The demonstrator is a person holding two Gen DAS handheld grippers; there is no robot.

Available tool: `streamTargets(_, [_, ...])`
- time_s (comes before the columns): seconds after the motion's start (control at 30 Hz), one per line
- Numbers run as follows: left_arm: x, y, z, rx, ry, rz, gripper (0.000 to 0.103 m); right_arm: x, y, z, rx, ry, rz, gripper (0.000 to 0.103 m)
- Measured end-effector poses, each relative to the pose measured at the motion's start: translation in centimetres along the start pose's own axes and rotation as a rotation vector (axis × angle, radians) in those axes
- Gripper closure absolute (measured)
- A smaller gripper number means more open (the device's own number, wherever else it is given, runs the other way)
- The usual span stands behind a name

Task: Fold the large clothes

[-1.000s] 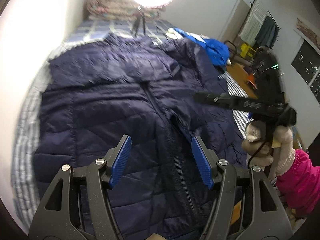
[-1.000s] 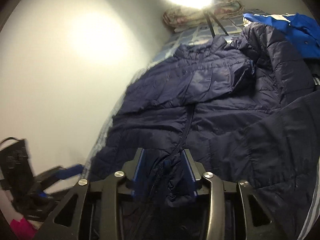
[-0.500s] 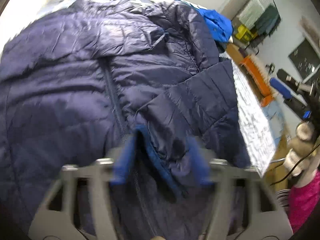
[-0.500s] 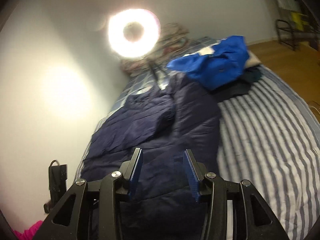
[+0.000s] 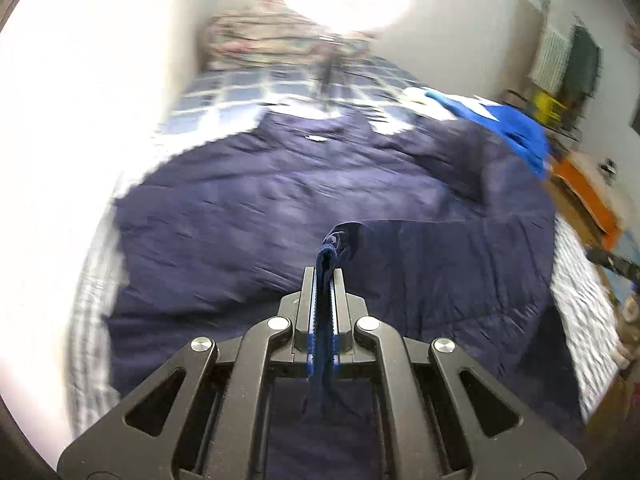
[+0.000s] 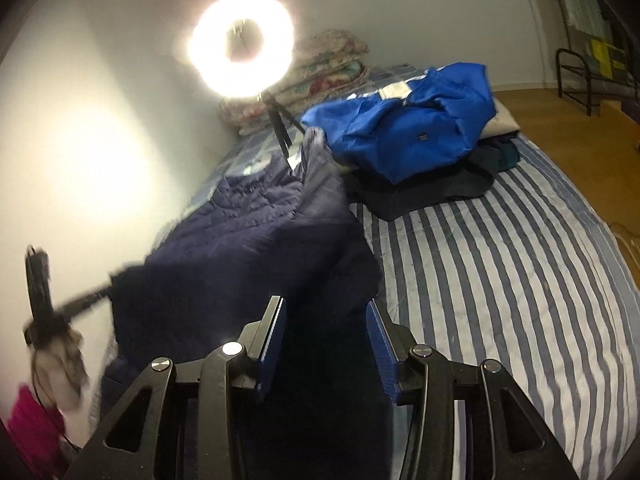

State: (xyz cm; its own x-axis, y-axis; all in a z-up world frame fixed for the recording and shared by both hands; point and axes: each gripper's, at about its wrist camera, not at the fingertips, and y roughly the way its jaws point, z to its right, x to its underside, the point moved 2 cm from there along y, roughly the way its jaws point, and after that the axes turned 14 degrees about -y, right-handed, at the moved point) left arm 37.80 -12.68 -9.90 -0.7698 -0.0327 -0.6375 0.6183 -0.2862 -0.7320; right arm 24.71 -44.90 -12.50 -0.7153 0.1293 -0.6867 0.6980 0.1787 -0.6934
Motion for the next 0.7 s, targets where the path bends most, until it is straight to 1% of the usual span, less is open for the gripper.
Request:
streamTargets(0.1, [-2.1,1.7,-3.2,-0.066,-0.037,0.042,0.100,-1.6,3.7,-0.3,0.021,-0.066,-0.047,0.058])
streamTargets(0.2, [-3.5,3.4,-4.9,-0.116,-0.039,0.066,0.100,-3.4,6.8,-1.3,0.042,-0.143,-0.076,0.058])
streamTargets(0.27, [-4.3,4.8,-5.8,-0.145,-0.035,0.075,0.100,-4.8,9.0,-1.9,0.071,-0.189,-0.088,0.058])
streamTargets(0.33, [-5.0,6.3,-6.7,-0.171,-0.029,0.081,0.100,-6.0,10.8,-2.0,0.098,-0.205,-0.095,0.058])
streamTargets(0.4, [-5.3,7.4,-7.3,-0.189,-0.030,0.084,0.100,-7.3,11.9,-2.4,0.110,-0.223,-0.081,0.058])
streamTargets(0.43, [-5.5,7.9,-7.5,-0.195,-0.037,0.086,0.100,-7.8,12.2,-2.6,0.107,-0.231,-0.077,0.058])
streamTargets(0.53, [-5.8,9.5,-8.2,-0.190,-0.055,0.078,0.100,-9.0,13.2,-4.8,0.003,-0.283,-0.042,0.064])
streamTargets(0.57, [-5.8,9.9,-8.4,-0.189,-0.054,0.076,0.100,-9.1,13.9,-5.7,-0.012,-0.321,-0.044,0.065])
streamTargets(0.63, [-6.1,10.7,-8.7,-0.187,-0.046,0.077,0.100,-9.2,15.7,-7.0,0.034,-0.401,-0.064,0.067])
streamTargets(0.7, [-6.4,11.2,-8.8,-0.188,-0.041,0.085,0.100,-9.3,17.6,-6.9,0.116,-0.428,-0.091,0.068])
